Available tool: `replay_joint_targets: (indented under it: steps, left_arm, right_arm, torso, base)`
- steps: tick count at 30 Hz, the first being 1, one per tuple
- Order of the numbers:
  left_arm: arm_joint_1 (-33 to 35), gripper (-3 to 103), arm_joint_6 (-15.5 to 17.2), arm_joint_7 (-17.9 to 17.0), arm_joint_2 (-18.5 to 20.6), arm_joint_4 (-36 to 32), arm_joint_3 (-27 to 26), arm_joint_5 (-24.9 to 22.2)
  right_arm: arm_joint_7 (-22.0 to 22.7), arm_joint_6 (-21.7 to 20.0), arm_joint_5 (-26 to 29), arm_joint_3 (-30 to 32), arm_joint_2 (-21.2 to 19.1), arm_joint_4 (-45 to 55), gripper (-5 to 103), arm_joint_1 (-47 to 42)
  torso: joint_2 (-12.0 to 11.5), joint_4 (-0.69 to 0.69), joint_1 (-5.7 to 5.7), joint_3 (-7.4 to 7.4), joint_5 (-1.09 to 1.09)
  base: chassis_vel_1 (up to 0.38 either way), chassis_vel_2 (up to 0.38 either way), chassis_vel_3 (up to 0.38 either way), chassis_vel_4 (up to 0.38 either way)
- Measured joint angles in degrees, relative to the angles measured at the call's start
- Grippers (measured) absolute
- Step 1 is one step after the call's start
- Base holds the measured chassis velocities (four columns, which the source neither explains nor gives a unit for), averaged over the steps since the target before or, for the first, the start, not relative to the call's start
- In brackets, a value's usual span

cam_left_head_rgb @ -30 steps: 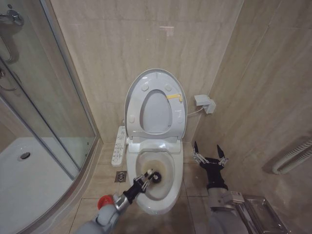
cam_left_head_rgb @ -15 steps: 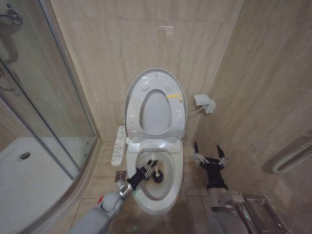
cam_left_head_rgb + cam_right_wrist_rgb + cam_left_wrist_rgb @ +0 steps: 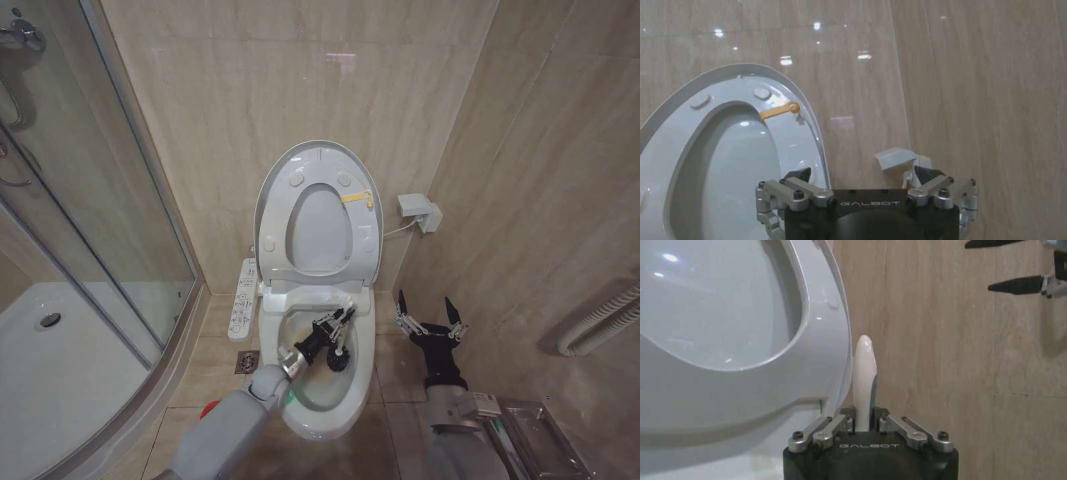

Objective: Open the toilet lid, clean the toilet bowl with a toilet brush, close the toilet lid, and flush.

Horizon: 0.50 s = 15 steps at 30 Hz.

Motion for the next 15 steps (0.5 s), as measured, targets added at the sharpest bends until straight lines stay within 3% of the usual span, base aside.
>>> replay_joint_targets:
  steps: [8, 15]
  left_arm:
    - [0.67, 17, -0.05, 0.24, -0.16, 0.53, 1.05, -1.94]
    - [-2.63, 17, -0.2, 0.32, 0.67, 2.72, 0.03, -2.83]
  right_arm:
    - [0.0, 0.0, 0.0, 0.0, 0.0, 0.0, 100, 0.0]
    - [0.0, 0.0, 0.0, 0.0, 0.0, 0.0, 100, 0.0]
  torso:
    - [0.0, 0.01, -0.01, 0.0, -0.01]
    - [0.0, -0.01, -0.01, 0.0, -0.02]
  base:
    - [0.0, 0.0, 0.0, 0.0]
    - [0.0, 0.0, 0.0, 0.0]
